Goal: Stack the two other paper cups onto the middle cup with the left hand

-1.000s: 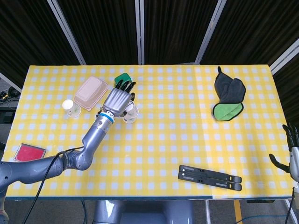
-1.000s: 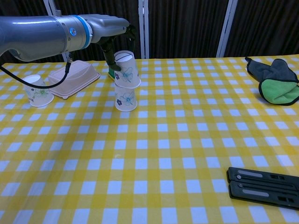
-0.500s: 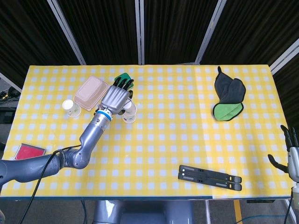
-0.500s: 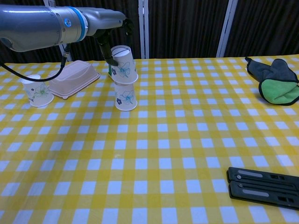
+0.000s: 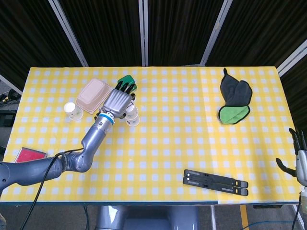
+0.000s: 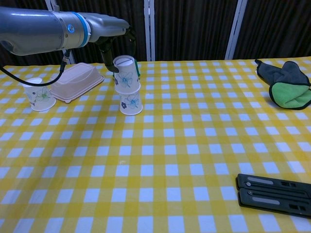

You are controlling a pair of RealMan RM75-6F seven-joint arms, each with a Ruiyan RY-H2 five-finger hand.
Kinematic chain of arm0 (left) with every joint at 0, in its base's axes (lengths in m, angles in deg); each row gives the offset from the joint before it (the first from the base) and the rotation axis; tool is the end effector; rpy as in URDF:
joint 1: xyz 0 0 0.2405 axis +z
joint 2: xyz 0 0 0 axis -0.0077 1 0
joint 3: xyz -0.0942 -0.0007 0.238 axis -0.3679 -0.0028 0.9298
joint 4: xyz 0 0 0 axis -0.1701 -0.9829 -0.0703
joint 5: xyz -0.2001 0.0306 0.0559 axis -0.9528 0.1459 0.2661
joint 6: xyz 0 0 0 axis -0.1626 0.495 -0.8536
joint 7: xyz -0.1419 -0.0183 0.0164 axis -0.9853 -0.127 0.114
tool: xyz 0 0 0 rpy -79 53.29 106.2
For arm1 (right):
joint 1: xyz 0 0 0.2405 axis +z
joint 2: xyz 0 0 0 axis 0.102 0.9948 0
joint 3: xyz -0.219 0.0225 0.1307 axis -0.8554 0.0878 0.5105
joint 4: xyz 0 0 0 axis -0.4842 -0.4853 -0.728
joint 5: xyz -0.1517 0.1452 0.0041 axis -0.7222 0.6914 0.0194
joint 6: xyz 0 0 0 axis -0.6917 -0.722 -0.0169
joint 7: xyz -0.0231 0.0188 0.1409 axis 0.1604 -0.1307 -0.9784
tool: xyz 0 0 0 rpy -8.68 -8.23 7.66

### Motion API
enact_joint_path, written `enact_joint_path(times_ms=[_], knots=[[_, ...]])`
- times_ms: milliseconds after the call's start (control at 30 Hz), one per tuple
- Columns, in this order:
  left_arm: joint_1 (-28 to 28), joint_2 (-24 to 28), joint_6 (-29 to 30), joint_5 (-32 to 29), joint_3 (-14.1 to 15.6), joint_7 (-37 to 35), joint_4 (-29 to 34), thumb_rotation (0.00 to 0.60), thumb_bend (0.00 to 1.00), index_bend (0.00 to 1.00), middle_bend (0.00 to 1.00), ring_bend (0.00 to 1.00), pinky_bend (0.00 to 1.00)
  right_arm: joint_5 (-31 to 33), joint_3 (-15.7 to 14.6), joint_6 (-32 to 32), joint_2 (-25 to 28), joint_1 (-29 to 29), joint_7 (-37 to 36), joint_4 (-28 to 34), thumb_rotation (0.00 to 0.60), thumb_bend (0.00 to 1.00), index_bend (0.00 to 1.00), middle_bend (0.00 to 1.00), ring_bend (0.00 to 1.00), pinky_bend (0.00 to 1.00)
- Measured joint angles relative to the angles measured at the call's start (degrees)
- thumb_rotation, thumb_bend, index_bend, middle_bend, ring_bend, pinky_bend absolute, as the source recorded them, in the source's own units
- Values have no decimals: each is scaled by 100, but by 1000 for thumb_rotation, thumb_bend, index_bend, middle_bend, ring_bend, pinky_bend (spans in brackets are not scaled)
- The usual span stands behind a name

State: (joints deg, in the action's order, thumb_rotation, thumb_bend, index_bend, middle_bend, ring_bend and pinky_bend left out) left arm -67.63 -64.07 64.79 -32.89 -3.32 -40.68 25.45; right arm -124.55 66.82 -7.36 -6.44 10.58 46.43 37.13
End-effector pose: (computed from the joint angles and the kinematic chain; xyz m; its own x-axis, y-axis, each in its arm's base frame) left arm -0.0460 0.4369 0.0091 0.6912 0.1508 0.7067 0.6967 -0.3988 -0.5963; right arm -0.3460 -0.2023 0.1894 0.4157 0.1099 0.9028 -0.9066 0.1295 0.4017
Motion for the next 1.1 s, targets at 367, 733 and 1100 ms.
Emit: enact_joint_path(times_ms=[367, 733, 1100], knots=[[-74, -323, -223, 37, 304, -112, -546, 600, 139, 54, 0, 0, 0, 16, -3, 1, -37, 1, 66, -29, 600, 132, 0, 0, 0, 0], [689, 664, 333, 521, 452, -815, 33, 600, 141, 209, 0, 0, 0, -2, -15, -27, -30, -16, 95, -17, 600, 132, 0, 0, 0, 0], [1491, 1254, 99, 606, 820, -1642, -476, 600, 163, 214, 0, 0, 0, -51, -45, 5, -47, 8, 145, 22, 600, 132, 0, 0, 0, 0]])
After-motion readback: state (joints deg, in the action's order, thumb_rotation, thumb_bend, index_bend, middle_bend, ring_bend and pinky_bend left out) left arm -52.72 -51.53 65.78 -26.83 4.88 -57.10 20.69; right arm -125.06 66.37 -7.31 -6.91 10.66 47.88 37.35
